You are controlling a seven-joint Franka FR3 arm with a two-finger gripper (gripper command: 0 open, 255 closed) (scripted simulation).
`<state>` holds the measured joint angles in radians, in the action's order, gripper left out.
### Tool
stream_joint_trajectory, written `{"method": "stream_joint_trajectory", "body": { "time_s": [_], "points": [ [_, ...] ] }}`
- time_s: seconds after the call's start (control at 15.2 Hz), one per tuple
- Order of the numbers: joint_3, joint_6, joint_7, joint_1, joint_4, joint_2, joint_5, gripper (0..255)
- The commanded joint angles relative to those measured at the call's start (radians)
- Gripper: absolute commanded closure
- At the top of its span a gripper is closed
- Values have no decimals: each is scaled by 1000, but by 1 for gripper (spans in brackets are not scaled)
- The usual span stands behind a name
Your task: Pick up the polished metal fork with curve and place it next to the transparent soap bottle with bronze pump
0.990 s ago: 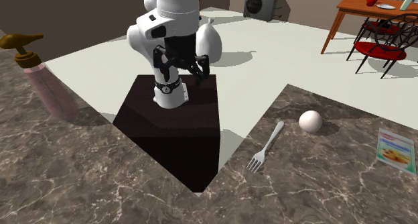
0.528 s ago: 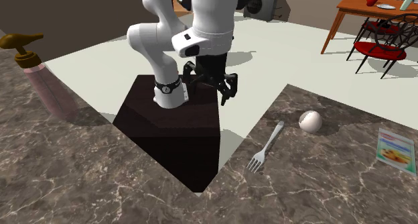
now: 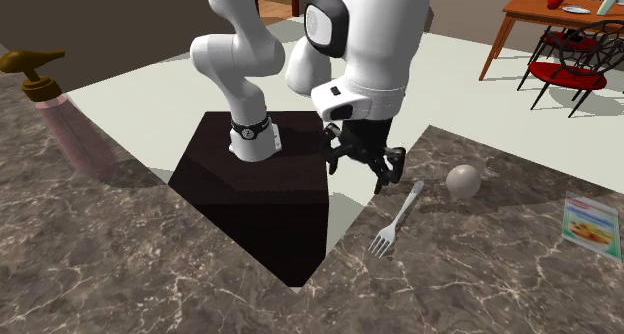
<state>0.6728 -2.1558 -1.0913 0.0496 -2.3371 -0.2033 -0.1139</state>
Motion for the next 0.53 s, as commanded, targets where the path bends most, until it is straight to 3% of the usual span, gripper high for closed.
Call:
{"method": "stream_joint_trajectory", "body": {
  "time_s": [0.0,0.33,0.46],
  "points": [
    [38,-38,-106,21,54,90,68,0],
    [74,-81,-391,5,217,334,301,0],
    [62,-92,-417,-10,227,361,328,0]
  ]
}}
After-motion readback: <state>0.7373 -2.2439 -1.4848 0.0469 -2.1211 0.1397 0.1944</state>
